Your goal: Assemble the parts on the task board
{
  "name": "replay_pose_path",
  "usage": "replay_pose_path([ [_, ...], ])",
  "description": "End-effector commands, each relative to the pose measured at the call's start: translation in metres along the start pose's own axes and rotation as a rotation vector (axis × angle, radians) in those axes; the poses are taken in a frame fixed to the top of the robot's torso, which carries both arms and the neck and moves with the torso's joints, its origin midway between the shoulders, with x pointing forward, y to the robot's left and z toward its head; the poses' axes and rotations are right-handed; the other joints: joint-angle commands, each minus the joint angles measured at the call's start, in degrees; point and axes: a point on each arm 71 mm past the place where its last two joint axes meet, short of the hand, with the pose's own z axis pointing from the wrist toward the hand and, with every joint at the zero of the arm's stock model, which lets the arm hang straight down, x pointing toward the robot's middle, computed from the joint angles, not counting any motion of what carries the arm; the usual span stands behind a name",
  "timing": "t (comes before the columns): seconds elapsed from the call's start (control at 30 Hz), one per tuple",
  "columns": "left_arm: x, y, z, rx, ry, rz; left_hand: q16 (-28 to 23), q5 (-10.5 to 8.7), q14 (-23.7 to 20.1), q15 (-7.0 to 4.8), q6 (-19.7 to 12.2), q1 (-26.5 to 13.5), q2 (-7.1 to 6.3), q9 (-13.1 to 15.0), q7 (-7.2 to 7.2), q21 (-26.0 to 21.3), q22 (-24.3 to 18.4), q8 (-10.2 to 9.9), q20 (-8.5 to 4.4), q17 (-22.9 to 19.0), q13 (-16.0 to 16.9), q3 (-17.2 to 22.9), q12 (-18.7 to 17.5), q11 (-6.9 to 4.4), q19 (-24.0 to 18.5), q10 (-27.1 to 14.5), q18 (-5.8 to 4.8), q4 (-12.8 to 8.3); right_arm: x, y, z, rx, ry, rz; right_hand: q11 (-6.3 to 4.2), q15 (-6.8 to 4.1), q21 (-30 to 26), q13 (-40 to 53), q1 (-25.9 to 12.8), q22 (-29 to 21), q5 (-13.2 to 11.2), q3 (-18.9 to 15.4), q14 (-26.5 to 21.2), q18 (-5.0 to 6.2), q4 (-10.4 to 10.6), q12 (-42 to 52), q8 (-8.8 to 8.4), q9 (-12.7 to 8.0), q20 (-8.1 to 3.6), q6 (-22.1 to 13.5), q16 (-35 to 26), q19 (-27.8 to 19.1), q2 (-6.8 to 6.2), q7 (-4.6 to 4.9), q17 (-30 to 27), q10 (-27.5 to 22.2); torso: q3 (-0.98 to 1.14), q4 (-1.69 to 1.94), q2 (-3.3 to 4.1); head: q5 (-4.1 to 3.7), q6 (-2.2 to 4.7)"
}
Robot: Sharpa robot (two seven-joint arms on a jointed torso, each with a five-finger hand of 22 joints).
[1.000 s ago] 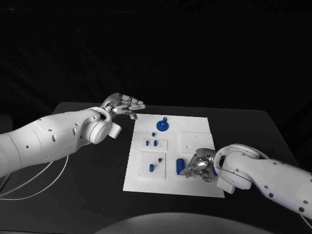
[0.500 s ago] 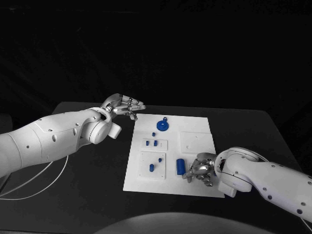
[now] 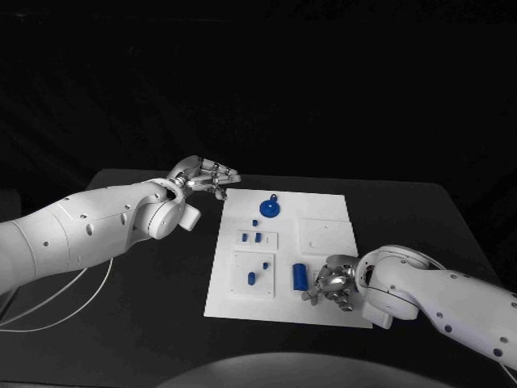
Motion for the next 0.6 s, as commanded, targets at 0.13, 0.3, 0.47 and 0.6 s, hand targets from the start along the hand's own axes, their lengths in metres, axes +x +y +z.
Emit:
replay_pose_path([
  [0.13,0.0004,-0.0008,-0.0001,0.006,0.003,0.005,0.39,0.34,-0.05,-0.01,0.07,-0.17,-0.16,0.03,-0.04,0.31,-0.06,-0.23,0.13,-0.06,0.01,0.09,-0.08,0.07,0.14,-0.48,-0.39,0.30,0.0047,0.0019,-0.0019,-0.029,0.036,-0.013,0.03,0.27,-0.29,2.78,1.33,0.05,0.08,-1.79,0.09,-0.47,0.08,-0.05,-0.27,-0.86,-0.16,0.29,0.03,2.90,-0.40,-0.25,0.08,0.32,0.01,-0.04,0.02,0.04,0.00],
  [0.3,0.0004,-0.0008,-0.0001,0.006,0.002,0.005,0.39,0.34,-0.05,-0.01,0.07,-0.17,-0.16,0.03,-0.04,0.31,-0.06,-0.23,0.13,-0.06,0.01,0.09,-0.08,0.07,0.14,-0.48,-0.39,0.30,0.0037,0.0030,-0.0022,-0.049,0.012,0.003,-0.01,0.24,-0.03,2.87,1.68,0.19,0.07,-2.51,0.16,-0.47,0.90,0.23,-0.24,-0.92,-0.20,0.44,0.18,2.95,-0.45,-0.28,0.23,0.47,0.01,-0.07,-0.01,0.04,0.05],
  [0.47,0.0008,-0.0010,0.0001,0.008,0.004,0.005,0.38,0.30,-0.06,0.00,0.08,-0.12,-0.21,0.04,-0.05,0.34,-0.05,-0.22,0.13,-0.07,0.01,0.12,-0.08,0.08,0.11,-0.51,-0.39,0.27,0.0013,0.0023,-0.0020,-0.055,-0.020,0.014,-0.05,0.21,0.33,3.01,1.33,0.32,-0.37,-3.66,0.17,-0.46,2.79,0.54,-0.26,-0.28,-0.23,0.61,0.51,2.97,-0.27,-0.38,0.49,0.63,0.00,0.00,0.00,0.04,0.07],
  [0.6,0.0011,-0.0010,0.0004,0.008,0.005,0.005,0.38,0.30,-0.06,0.00,0.08,-0.12,-0.21,0.04,-0.05,0.34,-0.05,-0.22,0.13,-0.07,0.01,0.12,-0.08,0.08,0.11,-0.51,-0.39,0.27,-0.0004,0.0014,-0.0017,-0.053,-0.039,0.006,-0.03,0.21,0.41,3.03,0.60,0.31,-0.25,-4.00,0.17,-0.44,4.28,0.55,-0.26,0.03,-0.23,0.52,0.56,2.98,0.56,-0.27,0.51,0.64,0.00,-0.01,-0.01,0.09,0.05],
])
